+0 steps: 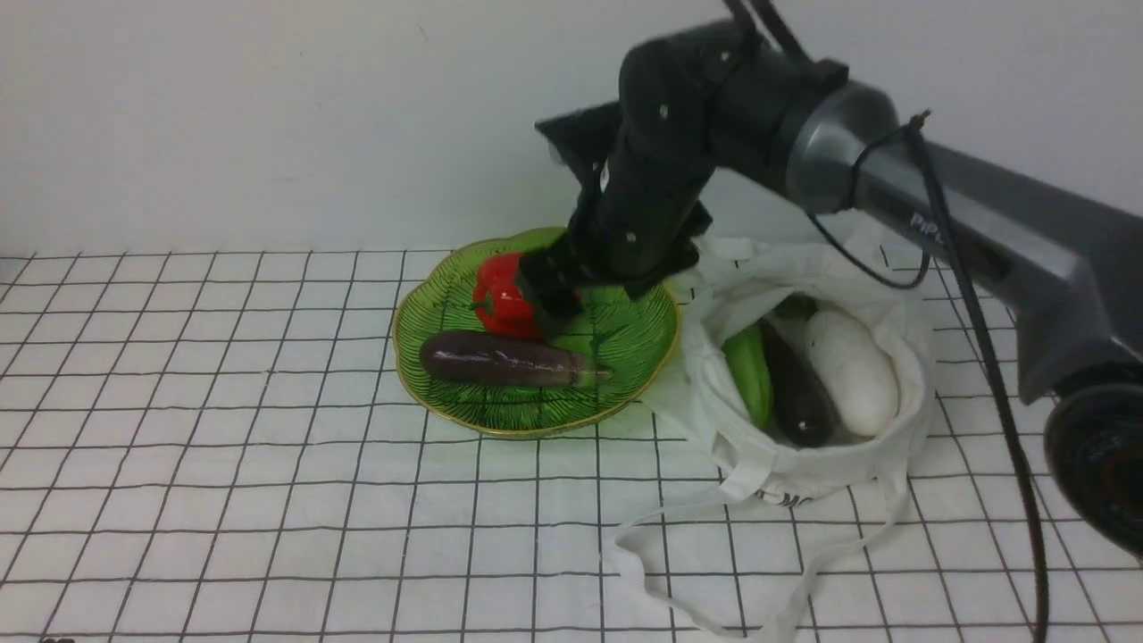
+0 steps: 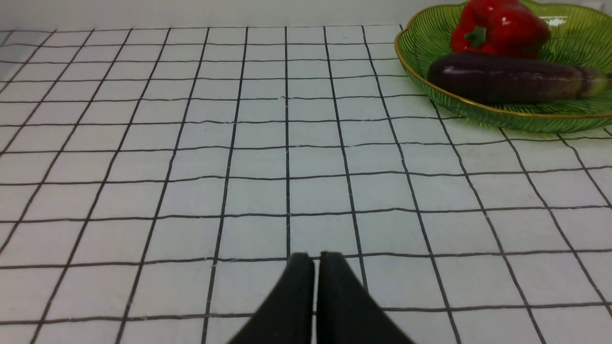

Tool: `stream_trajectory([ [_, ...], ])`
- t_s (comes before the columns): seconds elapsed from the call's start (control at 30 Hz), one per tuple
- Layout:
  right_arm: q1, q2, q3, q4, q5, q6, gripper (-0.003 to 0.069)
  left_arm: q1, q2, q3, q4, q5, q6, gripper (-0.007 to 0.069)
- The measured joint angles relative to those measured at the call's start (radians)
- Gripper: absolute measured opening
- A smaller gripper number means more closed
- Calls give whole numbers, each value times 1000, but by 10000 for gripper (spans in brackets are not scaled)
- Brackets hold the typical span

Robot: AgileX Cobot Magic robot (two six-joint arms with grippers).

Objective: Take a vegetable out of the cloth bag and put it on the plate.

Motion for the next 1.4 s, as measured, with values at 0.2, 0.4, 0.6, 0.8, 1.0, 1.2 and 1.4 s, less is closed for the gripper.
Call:
stream_trajectory([
  [0.2,0,-126,-60,-13,25,35,407,0,0,0,0,0,0,-8],
  [0.4,0,-417,99,-7,30,18,72,0,0,0,0,0,0,-8],
  [0.6,0,-835,467,-61,35,8,-12,0,0,0,0,0,0,-8],
  [0.8,0,-1313,997,-126,-144,30,-14,0,0,0,0,0,0,-8],
  [1.0,0,-1744,1588,-139,-635,34,-14,0,0,0,0,0,0,-8],
  [1.2,0,-1986,1849,-153,-741,60,-14,0,0,0,0,0,0,-8],
  [1.4,0,-2073,1866,-159,-772,61,-14,0,0,0,0,0,0,-8],
])
